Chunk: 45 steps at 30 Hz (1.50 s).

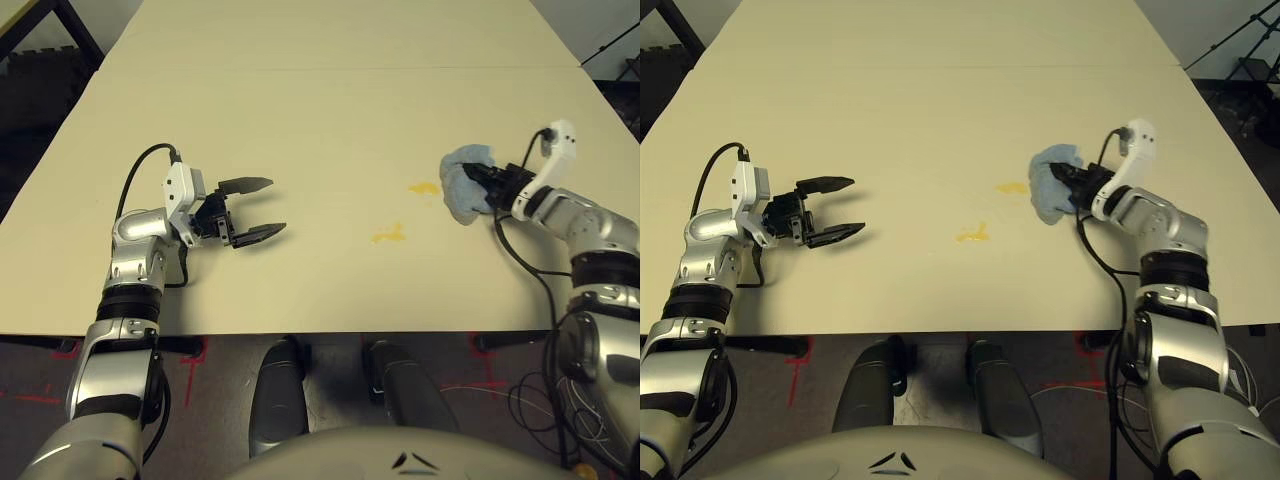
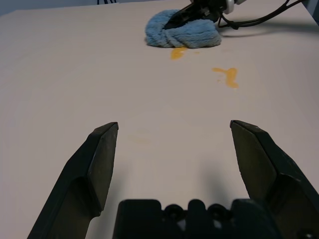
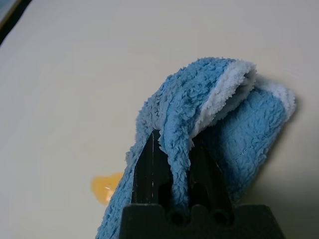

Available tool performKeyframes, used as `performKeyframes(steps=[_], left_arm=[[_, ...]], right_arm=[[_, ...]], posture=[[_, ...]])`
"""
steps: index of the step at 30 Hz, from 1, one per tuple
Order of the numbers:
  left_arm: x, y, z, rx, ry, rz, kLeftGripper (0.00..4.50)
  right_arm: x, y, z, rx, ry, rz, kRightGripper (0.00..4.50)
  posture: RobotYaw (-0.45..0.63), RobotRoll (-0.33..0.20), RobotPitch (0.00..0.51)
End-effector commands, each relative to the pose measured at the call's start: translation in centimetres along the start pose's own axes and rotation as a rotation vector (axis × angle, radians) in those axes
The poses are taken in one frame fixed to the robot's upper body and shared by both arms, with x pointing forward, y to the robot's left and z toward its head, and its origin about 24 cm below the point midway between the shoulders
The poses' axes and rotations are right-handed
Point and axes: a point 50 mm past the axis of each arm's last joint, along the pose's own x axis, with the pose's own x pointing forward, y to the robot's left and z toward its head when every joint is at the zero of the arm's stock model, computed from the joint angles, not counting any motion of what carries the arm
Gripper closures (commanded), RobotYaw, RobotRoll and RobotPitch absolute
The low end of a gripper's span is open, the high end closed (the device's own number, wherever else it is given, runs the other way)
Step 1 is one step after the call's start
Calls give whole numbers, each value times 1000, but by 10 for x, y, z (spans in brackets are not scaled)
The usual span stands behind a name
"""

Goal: Wipe the water off the table with a rag.

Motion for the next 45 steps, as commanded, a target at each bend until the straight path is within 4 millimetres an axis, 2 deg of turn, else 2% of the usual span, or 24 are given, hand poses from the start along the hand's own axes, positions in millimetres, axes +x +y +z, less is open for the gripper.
performKeyframes(steps=[1, 8, 13, 18, 25, 33, 38, 41, 45], left_arm=[[-1, -2, 2, 3, -1, 2, 0], [0, -4, 2, 2, -5, 8, 0], [1, -6, 2, 0, -7, 12, 0], [0, -7, 1, -2, -6, 16, 0], [2, -5, 0, -4, -8, 14, 0], [6, -2, -1, -3, -14, 6, 0], [8, -2, -1, -2, -19, -5, 0], [9, -2, -2, -4, -19, -16, 0], [8, -3, -2, -5, -17, -29, 0]], right_arm=[[25, 18, -35, 34, 135, 53, 4475], [52, 45, -46, 24, 171, 115, 4476], [51, 43, -45, 15, 173, 112, 4476], [25, 10, -28, -1, 147, 28, 4477], [-31, -34, 2, -47, 126, -76, 4478], [-93, -61, 28, -128, 142, -193, 4478], [-114, -57, 44, -137, 118, -151, 4479], [-118, -39, 55, -118, 81, -31, 4479], [-121, -12, 57, -109, 97, 130, 4480]], posture=[[121, 0, 188], [138, 0, 190], [143, 0, 192], [143, 0, 194], [124, 0, 190], [97, 0, 182], [83, 0, 174], [82, 0, 173], [82, 0, 172]])
